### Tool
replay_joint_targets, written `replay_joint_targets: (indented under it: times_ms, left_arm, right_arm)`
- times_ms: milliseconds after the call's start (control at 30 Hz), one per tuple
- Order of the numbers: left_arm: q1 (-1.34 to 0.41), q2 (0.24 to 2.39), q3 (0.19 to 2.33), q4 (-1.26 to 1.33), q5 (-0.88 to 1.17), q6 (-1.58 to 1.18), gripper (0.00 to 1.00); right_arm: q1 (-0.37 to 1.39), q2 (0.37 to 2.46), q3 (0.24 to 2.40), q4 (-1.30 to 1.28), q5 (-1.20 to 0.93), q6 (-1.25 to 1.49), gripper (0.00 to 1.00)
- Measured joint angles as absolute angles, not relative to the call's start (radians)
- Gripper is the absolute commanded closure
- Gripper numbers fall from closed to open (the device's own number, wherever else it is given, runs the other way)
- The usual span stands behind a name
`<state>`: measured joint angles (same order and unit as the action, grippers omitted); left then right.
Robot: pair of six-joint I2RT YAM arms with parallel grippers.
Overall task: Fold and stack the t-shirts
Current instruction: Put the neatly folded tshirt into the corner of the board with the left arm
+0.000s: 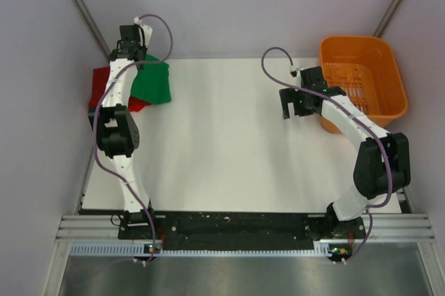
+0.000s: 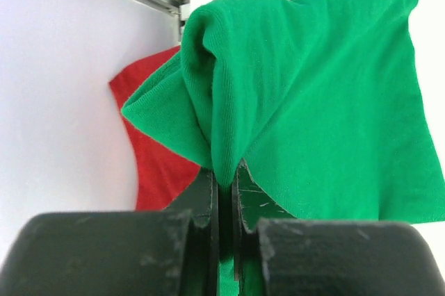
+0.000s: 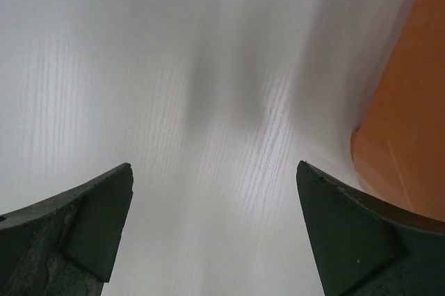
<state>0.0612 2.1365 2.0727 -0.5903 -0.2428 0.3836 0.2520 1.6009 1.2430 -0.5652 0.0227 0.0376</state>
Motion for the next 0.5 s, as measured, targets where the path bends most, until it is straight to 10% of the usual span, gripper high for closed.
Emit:
replay_joint_targets:
  times_ms: [500]
  left_arm:
    - [0.104,2.031,2.056,-0.469,-0.36,0.577,1.0]
  right_arm:
    - [0.252,1.601,1.242,-0.57,0.054,0.017,0.01]
